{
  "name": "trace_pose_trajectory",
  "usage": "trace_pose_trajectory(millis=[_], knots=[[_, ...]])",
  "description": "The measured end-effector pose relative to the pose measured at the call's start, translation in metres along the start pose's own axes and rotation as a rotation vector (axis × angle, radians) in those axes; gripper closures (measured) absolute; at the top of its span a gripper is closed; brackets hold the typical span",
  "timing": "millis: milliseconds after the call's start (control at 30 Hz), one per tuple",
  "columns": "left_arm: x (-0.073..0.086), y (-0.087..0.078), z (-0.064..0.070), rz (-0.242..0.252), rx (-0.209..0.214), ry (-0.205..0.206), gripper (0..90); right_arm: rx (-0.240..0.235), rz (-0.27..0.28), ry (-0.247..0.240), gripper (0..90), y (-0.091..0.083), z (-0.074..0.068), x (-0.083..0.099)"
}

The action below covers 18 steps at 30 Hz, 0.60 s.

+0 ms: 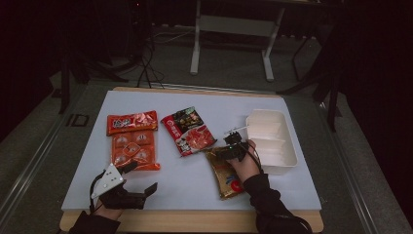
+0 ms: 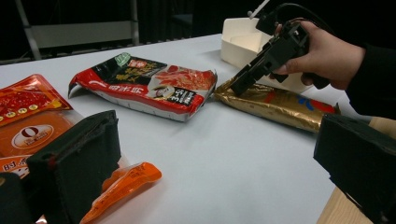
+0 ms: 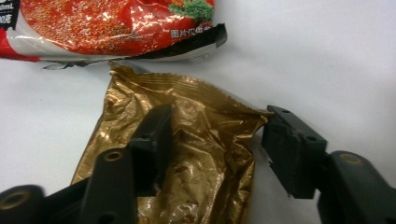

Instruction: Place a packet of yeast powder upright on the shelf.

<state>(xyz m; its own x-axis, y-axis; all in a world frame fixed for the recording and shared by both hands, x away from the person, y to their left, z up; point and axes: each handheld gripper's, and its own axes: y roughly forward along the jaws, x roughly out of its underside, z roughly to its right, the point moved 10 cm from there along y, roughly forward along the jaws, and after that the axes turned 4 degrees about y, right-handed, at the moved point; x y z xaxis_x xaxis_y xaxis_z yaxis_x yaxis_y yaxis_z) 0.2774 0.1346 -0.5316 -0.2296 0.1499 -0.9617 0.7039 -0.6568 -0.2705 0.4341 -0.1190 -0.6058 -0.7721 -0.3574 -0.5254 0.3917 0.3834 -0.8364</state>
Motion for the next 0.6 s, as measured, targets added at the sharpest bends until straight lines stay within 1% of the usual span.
trace_pose_trajectory(millis=[33, 67, 100, 133, 167, 200, 233, 300, 333, 367, 400, 433, 500, 533, 600], knots=[[0.000, 0.000, 0.000, 0.000, 0.000, 0.002, 0.7, -0.002, -0.001, -0.004, 49.8, 0.000, -0.001, 0.000], [0.000, 0.000, 0.000, -0.001, 0.001, 0.004, 0.8, -0.011, -0.002, -0.010, 59.3, 0.000, -0.002, 0.000], [0.000, 0.000, 0.000, -0.003, 0.002, 0.005, 0.8, -0.033, -0.001, -0.017, 62.5, 0.000, -0.004, 0.000], [0.000, 0.000, 0.000, -0.003, 0.002, 0.005, 0.8, -0.033, -0.001, -0.017, 62.5, 0.000, -0.004, 0.000], [0.001, 0.001, 0.000, -0.005, 0.003, 0.002, 0.8, -0.026, 0.001, -0.018, 66.5, 0.000, -0.004, 0.000], [0.001, 0.001, 0.000, -0.006, 0.003, 0.004, 0.7, -0.006, -0.007, -0.040, 80.1, 0.002, -0.004, -0.001], [0.001, 0.001, 0.000, -0.007, 0.003, 0.005, 0.8, 0.021, -0.014, -0.066, 80.9, 0.002, -0.003, -0.001], [0.001, 0.001, 0.000, -0.009, 0.003, 0.006, 0.8, 0.034, -0.012, -0.089, 83.3, 0.002, -0.004, -0.001], [0.001, 0.001, 0.000, -0.009, 0.003, 0.006, 0.8, 0.034, -0.012, -0.089, 83.3, 0.002, -0.004, -0.001], [0.001, 0.000, 0.000, -0.009, 0.002, 0.007, 0.8, 0.040, -0.013, -0.102, 86.6, 0.002, -0.004, -0.001], [0.001, 0.000, 0.000, -0.008, 0.002, 0.007, 0.8, 0.044, -0.008, -0.123, 87.5, -0.002, -0.004, -0.003], [0.001, 0.000, 0.000, -0.009, 0.002, 0.007, 0.8, 0.036, 0.002, -0.124, 87.9, -0.004, -0.005, -0.004], [0.002, 0.001, 0.000, -0.011, 0.000, 0.006, 0.8, 0.037, 0.020, -0.153, 88.3, -0.011, -0.006, -0.006], [0.002, 0.001, 0.000, -0.011, 0.000, 0.006, 0.8, 0.037, 0.020, -0.153, 88.3, -0.011, -0.006, -0.006], [0.002, 0.001, 0.001, -0.012, 0.001, 0.012, 0.8, 0.025, 0.037, -0.159, 88.7, -0.019, -0.007, -0.008]])
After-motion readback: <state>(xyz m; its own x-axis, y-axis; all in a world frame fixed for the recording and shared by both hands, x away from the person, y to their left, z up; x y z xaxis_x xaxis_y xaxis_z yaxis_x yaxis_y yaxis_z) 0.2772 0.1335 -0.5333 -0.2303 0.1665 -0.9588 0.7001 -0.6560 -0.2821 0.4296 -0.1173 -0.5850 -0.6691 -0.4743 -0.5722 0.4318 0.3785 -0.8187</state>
